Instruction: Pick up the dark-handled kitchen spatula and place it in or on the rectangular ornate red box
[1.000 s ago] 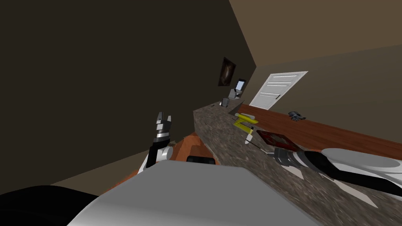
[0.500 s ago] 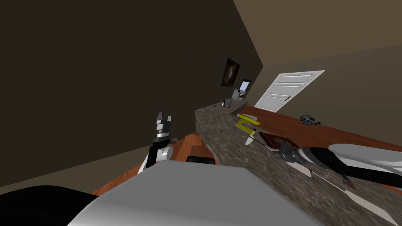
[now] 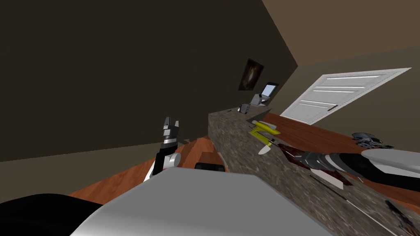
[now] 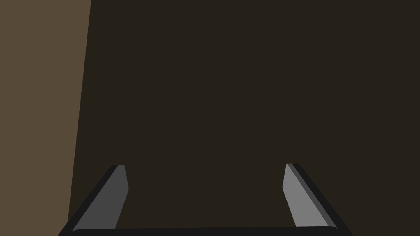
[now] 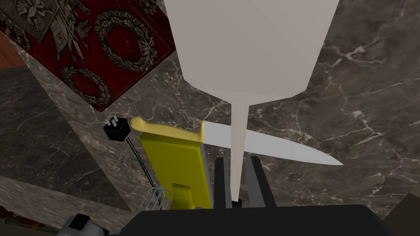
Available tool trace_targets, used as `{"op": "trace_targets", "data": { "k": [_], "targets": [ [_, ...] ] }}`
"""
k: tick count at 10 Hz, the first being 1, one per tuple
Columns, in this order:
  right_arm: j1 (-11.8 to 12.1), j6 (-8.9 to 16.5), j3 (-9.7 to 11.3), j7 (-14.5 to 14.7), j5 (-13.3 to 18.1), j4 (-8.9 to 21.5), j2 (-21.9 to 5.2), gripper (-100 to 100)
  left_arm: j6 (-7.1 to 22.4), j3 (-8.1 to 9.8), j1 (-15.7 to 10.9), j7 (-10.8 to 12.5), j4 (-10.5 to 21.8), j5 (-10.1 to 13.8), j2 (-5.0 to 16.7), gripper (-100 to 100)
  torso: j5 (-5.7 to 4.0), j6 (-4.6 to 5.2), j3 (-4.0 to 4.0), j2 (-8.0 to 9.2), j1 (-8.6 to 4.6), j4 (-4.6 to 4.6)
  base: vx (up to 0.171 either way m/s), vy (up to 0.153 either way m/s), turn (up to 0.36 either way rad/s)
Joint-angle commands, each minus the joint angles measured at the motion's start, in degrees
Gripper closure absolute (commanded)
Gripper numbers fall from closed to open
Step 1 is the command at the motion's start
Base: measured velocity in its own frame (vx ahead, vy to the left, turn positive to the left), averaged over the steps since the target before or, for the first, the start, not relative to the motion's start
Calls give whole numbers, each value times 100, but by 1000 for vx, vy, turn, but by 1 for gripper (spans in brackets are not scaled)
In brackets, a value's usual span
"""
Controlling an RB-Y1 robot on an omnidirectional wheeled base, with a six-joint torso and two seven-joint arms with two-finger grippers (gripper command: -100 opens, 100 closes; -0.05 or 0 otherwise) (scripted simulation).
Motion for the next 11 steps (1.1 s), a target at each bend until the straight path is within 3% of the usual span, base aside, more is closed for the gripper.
{"op": "trace_targets", "data": {
  "k": [1,2,4,7,11],
  "targets": [
    [-7,-120,38,-227,-3,237,-11,100,0,0,0,0,0,0,0,0,0,0,0,0,0,0,-139,-97,257],
    [31,-179,55,-323,-54,374,-15,100,0,0,0,0,0,0,0,0,-1,1,6,11,-2,2,-157,-117,289],
    [31,-179,55,-323,-54,374,-15,100,0,1,1,0,0,0,0,0,-1,10,4,4,3,2,-55,-45,41],
    [178,-376,120,-611,-198,775,21,100,0,0,0,0,0,0,0,0,2,-11,-9,-14,15,-4,-92,-64,298],
    [296,-509,175,-794,-214,1031,83,100,0,1,0,0,0,0,0,0,-6,-1,-1,-1,-11,-1,-100,-80,180]
  ]
}}
